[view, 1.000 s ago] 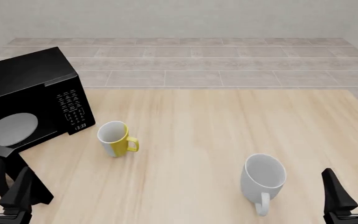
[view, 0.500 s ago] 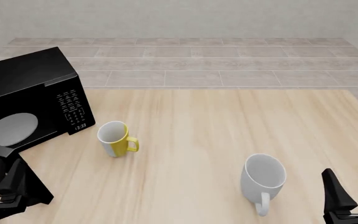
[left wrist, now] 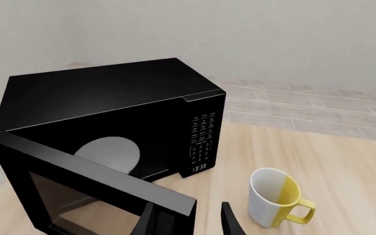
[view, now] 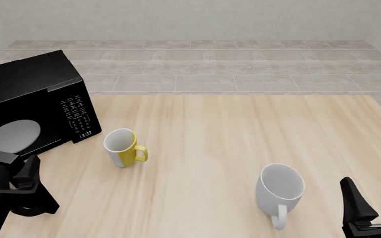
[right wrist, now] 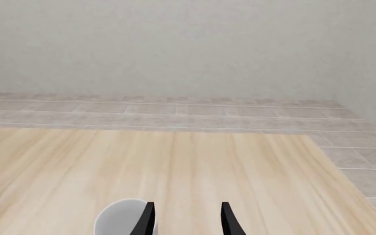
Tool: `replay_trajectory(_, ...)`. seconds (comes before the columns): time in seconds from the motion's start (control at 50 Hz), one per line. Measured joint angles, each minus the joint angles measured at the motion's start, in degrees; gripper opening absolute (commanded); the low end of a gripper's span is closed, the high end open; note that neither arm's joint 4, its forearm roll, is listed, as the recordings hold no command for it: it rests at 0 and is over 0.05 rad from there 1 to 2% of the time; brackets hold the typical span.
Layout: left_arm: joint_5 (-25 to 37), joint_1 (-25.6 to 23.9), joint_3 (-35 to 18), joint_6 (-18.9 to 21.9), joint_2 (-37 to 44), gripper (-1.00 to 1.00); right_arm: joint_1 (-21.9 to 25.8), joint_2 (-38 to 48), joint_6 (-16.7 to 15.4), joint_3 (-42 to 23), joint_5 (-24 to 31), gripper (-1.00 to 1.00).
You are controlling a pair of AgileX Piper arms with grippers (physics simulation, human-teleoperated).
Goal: Close the microwave.
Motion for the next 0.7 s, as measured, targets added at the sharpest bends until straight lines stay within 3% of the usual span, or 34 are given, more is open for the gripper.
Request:
replay_trajectory(0.42, -10.60, 0.62, -1.48, -1.23, 12.02, 1.00, 0.21, 1.36, 0.02, 0.01, -1.26, 1.00)
replay_trajectory(0.7, -11.11, 0.34, -4.16, -1.94, 16.32, 1.00, 0.43, 2.70, 0.11, 0.02, -2.44, 1.00)
